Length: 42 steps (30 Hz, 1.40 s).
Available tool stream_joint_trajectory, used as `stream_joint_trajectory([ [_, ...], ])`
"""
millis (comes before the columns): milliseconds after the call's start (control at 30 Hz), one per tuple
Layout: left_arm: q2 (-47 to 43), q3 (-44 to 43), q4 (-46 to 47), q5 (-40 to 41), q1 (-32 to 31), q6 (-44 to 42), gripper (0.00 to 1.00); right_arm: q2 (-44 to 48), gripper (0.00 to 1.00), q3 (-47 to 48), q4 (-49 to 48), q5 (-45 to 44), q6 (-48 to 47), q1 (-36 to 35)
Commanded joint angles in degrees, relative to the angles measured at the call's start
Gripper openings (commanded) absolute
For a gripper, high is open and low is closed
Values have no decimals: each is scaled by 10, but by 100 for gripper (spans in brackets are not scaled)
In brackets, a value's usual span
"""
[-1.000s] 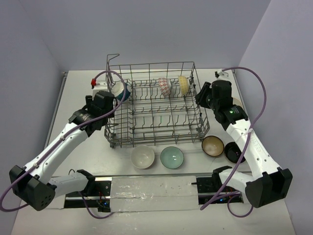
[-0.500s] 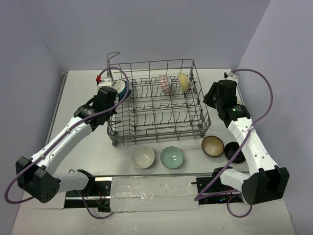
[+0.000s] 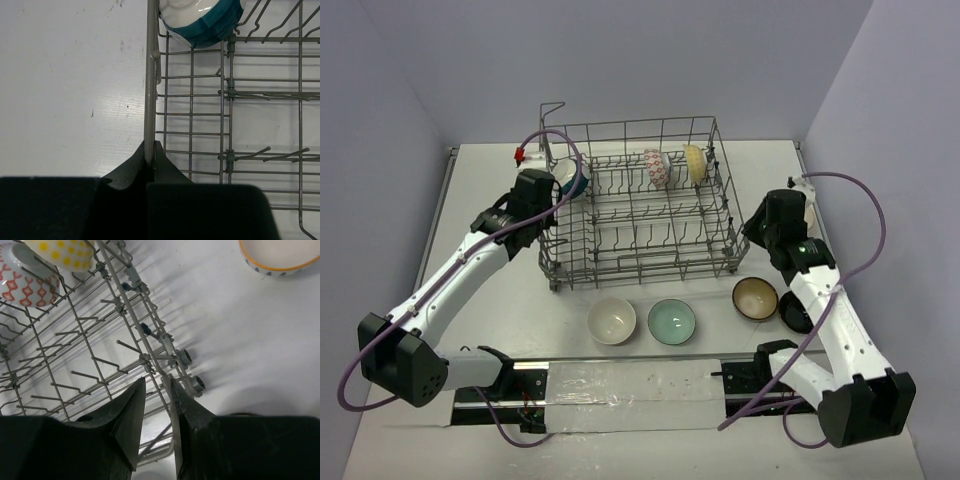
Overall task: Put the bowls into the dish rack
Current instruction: Move the dish rack to the center of the board, then pick up the bowl from the dish rack.
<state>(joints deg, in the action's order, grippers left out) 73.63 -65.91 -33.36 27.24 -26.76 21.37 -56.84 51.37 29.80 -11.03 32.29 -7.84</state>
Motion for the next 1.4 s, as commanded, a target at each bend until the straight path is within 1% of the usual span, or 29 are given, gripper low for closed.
stream_joint_trajectory([
  [0,4,10,7,19,23,-51,0,49,34,-9,17,-47,21,0],
  [133,6,17,4,25,23,-69,0,74,33,-10,54,-23,22,-1],
  [200,3,22,9,20,25,-73,0,74,29,-11,71,-22,21,-2],
  [367,-15,39,18,15,28,-82,0,81,30,-16,129,-17,15,-4],
  [467,-29,55,28,6,28,-84,0,108,29,-31,148,-1,27,-14],
  [633,-38,59,30,1,29,-91,0,142,30,-56,184,14,35,-24],
  [700,-41,61,31,-1,29,-93,0,144,29,-59,193,13,45,-54],
  [833,-38,63,29,-11,29,-90,0,115,30,-61,226,-15,73,-118],
  [900,-41,66,30,-12,29,-89,0,109,30,-70,227,-15,94,-146],
  [933,-41,67,30,-12,29,-89,0,108,30,-85,220,5,104,-152],
  [1000,-45,68,30,-12,29,-88,0,103,30,-98,219,10,115,-165],
  [1100,-49,71,33,-19,29,-89,0,109,31,-118,225,-18,136,-172],
  [1367,-45,69,35,-37,29,-88,0,96,32,-119,256,-72,189,-184],
])
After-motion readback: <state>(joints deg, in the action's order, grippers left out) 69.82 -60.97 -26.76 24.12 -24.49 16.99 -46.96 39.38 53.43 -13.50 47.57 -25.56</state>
